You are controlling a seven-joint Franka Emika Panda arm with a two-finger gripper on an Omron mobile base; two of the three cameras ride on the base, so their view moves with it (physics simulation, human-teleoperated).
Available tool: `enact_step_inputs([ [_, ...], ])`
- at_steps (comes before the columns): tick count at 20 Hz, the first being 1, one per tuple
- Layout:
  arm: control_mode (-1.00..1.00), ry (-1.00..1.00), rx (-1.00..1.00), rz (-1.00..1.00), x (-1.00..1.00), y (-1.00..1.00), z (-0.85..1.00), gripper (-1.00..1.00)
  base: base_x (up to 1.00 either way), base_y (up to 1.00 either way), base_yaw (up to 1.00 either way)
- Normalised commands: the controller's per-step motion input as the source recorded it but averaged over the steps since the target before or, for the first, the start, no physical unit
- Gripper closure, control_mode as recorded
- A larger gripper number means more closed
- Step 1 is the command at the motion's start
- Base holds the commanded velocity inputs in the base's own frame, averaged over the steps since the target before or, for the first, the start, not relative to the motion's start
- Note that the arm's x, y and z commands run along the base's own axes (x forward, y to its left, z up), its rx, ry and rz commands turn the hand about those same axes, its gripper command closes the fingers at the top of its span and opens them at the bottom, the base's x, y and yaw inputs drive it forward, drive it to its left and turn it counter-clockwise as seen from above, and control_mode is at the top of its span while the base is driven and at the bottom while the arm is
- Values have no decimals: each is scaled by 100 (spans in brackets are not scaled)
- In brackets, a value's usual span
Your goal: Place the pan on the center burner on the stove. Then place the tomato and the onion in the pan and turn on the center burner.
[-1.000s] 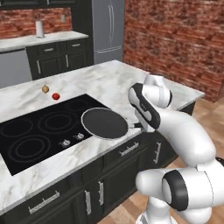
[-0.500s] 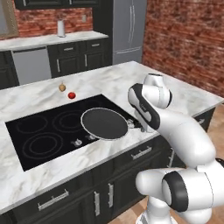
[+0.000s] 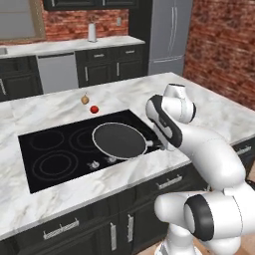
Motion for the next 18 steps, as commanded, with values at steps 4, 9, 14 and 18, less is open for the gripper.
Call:
enact_step_inputs([
  [4,100,0,0,0,0,0,0,100,44,-16,26],
  [9,100,0,0,0,0,0,0,100,43,-18,25],
  [14,100,0,0,0,0,0,0,100,35,-19,24],
  [18,100,0,0,0,0,0,0,100,25,-16,21],
])
